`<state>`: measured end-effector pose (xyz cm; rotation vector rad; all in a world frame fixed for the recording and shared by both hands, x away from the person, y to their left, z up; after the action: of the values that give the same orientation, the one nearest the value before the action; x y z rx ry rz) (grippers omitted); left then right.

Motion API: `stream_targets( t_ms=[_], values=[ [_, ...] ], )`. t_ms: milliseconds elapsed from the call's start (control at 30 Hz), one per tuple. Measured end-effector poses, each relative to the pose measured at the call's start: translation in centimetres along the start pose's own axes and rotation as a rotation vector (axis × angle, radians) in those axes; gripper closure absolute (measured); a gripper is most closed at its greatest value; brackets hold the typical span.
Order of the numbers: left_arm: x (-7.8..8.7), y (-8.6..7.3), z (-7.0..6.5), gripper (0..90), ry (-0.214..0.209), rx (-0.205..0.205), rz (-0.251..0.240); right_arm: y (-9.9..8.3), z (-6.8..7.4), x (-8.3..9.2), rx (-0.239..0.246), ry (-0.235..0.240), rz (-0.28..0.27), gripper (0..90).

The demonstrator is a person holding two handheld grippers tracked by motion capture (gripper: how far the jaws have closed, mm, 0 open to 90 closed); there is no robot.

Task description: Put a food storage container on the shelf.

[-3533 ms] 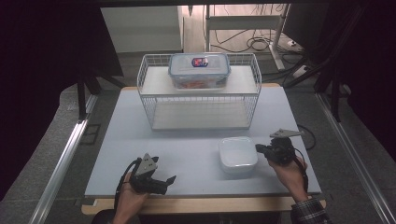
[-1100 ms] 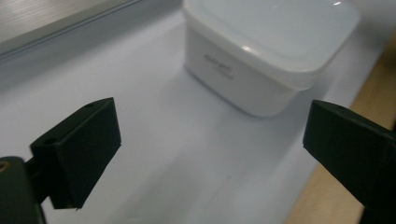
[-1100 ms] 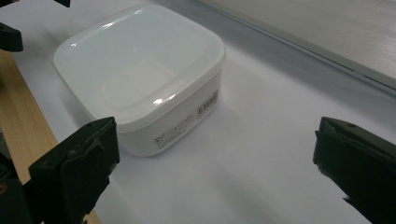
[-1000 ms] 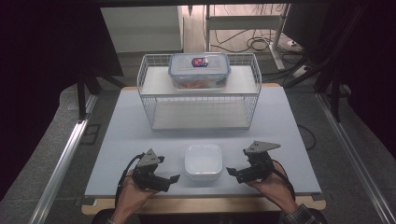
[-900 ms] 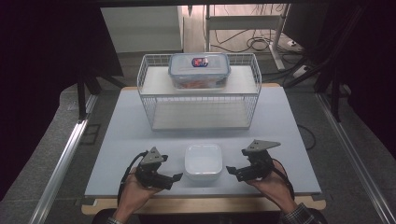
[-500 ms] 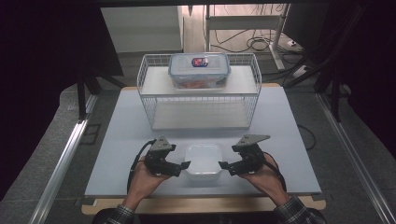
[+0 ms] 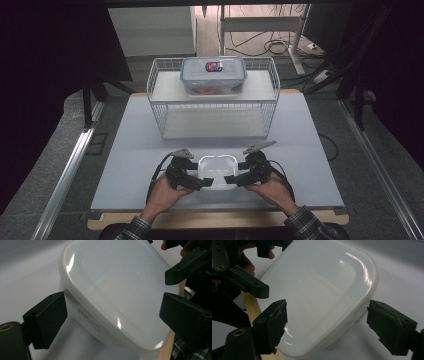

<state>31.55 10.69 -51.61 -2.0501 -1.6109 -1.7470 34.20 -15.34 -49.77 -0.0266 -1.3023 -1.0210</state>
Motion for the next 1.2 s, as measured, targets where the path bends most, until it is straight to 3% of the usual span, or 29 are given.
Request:
stream_targets(
  t_ms=[33, 100, 167, 233, 267, 300, 433, 800, 933, 1067, 1200],
  values=[
    [0.0, 0.0, 0.0, 13.1, 0.000, 0.000, 0.000, 0.0, 0.0, 0.0, 0.000, 0.000, 0.000, 20.5],
    [0.8, -0.6, -0.4, 22.3, -0.004, 0.019, 0.001, -0.3, 0.4, 0.8, -0.016, -0.020, 0.002, 32.0],
    [1.4, -0.9, -0.6, 31.0, 0.015, 0.004, -0.016, -0.6, 0.6, 1.2, -0.045, -0.016, -0.001, 39.6],
    [2.0, -1.0, -1.1, 41.4, 0.060, -0.001, -0.027, -0.8, 0.7, 1.6, -0.095, -0.009, 0.005, 48.7],
    [2.0, -1.0, -1.1, 45.6, 0.060, -0.001, -0.027, -0.8, 0.7, 1.6, -0.095, -0.009, 0.005, 48.7],
    [2.1, -1.0, -1.2, 45.6, 0.067, 0.005, -0.024, -0.9, 0.8, 1.9, -0.101, -0.022, -0.004, 54.9],
    [2.6, -1.4, -1.0, 58.2, 0.033, 0.060, -0.054, -1.1, 0.9, 2.5, -0.134, -0.020, -0.019, 63.4],
    [3.1, -1.7, -1.3, 77.0, 0.040, 0.076, -0.116, -1.4, 0.7, 3.3, -0.152, -0.044, -0.098, 77.8],
    [3.0, -1.8, -1.1, 78.3, 0.030, 0.097, -0.125, -1.5, 0.9, 3.3, -0.134, -0.068, -0.110, 77.9],
    [3.1, -1.7, -1.0, 79.6, 0.060, 0.098, -0.124, -1.4, 1.4, 3.3, -0.093, -0.104, -0.127, 78.3],
    [3.8, -1.4, -1.0, 79.6, 0.061, 0.093, -0.154, -1.2, 1.6, 3.7, -0.077, -0.098, -0.162, 78.7]
  ],
)
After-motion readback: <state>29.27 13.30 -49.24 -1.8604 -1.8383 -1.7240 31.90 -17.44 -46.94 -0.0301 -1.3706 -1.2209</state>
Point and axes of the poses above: each handheld gripper's, and its own axes: x roughly backward along the jaws, y roughly out of its top, z roughly to its left, the point moved 1 cm from there along -x, roughly forward along the jaws, and after that the axes turned 11 degrees about z, right-handed, at the moved point
